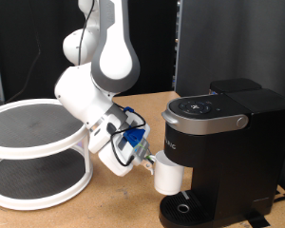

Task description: Make a cup of coffee with the keurig machine

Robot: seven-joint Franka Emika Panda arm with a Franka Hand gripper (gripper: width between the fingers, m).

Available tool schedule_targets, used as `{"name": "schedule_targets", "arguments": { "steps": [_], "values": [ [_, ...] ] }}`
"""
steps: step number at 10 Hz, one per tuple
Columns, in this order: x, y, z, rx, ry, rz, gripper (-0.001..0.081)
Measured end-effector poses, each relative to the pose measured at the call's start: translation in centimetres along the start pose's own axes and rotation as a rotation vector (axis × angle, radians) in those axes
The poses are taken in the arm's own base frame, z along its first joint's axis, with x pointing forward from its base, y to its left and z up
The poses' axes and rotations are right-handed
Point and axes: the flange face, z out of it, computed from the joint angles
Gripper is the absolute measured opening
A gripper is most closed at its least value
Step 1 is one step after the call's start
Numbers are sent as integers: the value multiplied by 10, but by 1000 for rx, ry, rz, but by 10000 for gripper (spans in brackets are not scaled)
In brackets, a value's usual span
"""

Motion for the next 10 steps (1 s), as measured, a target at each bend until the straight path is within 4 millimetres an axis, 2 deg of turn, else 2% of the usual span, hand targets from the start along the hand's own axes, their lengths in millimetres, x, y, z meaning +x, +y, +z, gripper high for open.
{"name": "schedule_targets", "arguments": {
  "steps": [4, 10],
  "values": [
    [7, -3, 21, -1, -2, -20, 70],
    [-12, 3, 55, -6, -18, -34, 70]
  ]
}}
